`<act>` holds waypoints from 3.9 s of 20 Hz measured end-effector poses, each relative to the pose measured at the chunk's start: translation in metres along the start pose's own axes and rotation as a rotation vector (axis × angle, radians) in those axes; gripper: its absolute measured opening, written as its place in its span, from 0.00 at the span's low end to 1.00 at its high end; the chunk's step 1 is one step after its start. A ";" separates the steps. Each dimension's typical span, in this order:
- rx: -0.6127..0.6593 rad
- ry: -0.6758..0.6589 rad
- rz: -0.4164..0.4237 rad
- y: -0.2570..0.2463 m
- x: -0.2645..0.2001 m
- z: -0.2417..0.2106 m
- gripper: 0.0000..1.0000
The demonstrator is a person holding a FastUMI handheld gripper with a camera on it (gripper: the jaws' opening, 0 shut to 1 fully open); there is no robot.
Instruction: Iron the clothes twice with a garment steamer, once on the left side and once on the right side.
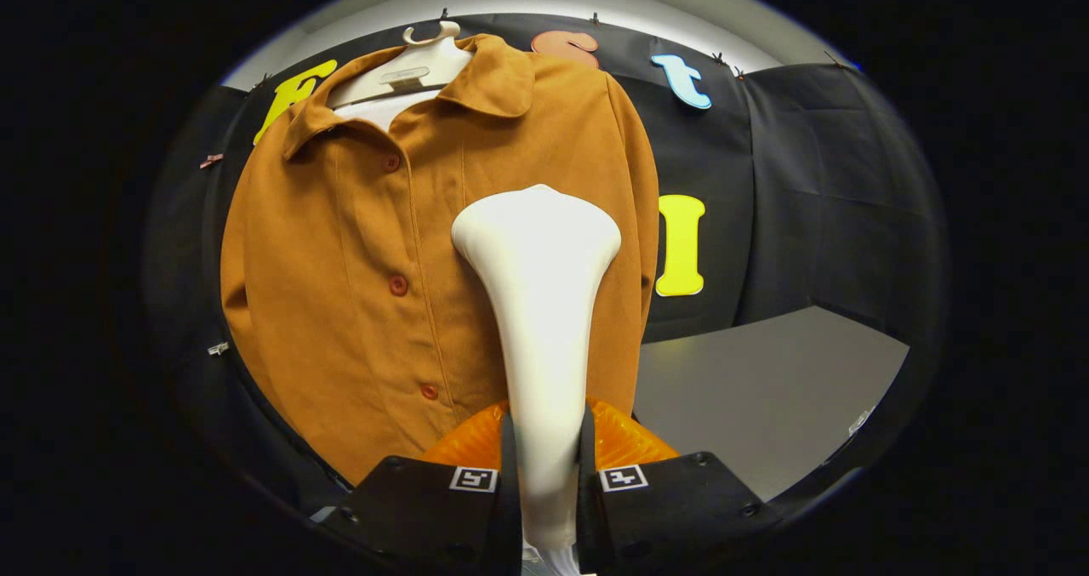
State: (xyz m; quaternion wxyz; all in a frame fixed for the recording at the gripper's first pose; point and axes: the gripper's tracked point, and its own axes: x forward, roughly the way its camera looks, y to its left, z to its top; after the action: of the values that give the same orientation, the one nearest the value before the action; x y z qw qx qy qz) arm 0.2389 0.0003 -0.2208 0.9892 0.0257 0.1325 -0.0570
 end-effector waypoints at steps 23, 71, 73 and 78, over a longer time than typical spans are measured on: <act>0.008 0.281 -0.035 -0.007 -0.014 -0.183 0.29; -0.093 -0.094 0.107 0.170 -0.034 0.026 0.29; -0.098 -0.081 0.095 0.168 -0.030 0.006 0.29; -0.118 -0.055 0.083 0.158 -0.025 -0.048 0.29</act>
State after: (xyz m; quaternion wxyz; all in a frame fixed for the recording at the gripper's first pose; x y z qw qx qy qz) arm 0.2213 0.1631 -0.2544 0.9938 -0.0286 0.1072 -0.0088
